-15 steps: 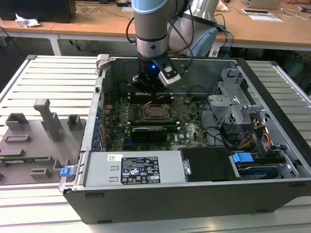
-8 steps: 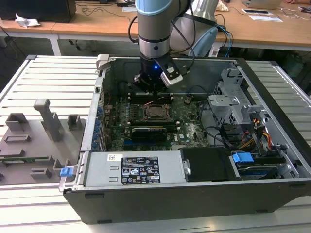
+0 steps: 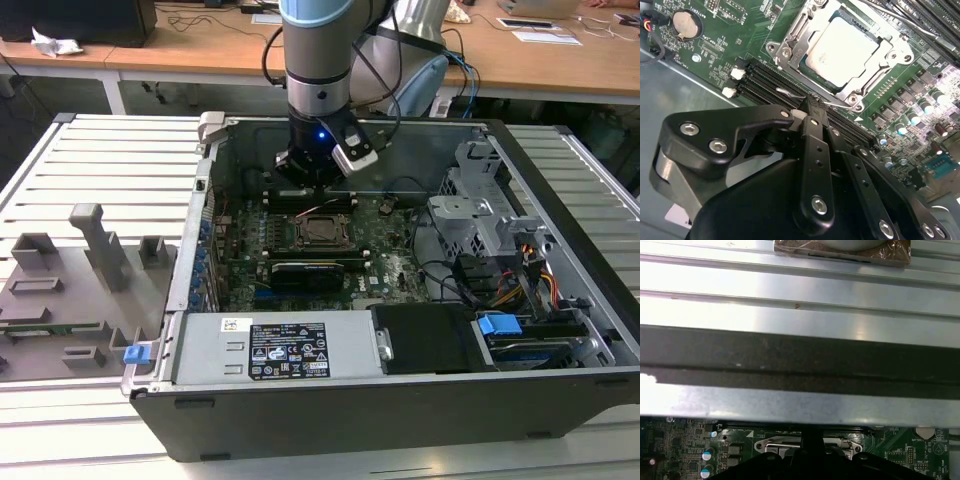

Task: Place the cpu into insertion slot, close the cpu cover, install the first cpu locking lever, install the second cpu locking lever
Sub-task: 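Install the first cpu locking lever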

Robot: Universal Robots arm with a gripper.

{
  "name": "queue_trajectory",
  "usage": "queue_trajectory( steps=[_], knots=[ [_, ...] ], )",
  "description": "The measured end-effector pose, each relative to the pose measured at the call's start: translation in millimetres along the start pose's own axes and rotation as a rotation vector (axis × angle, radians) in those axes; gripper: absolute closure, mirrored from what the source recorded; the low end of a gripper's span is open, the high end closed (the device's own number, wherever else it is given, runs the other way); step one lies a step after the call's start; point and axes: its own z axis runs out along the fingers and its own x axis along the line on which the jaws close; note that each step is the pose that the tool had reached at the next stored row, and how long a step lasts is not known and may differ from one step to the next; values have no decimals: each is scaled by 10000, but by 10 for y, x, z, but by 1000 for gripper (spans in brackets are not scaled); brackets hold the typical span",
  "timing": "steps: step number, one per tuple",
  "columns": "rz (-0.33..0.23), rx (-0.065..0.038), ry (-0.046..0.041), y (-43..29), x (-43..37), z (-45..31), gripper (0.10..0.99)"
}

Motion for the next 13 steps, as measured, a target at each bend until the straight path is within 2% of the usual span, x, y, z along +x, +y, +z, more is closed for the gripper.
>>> queue_trajectory(
  steps=[13],
  knots=[
    [-92, -10, 8, -2, -17, 5, 980]
  ],
)
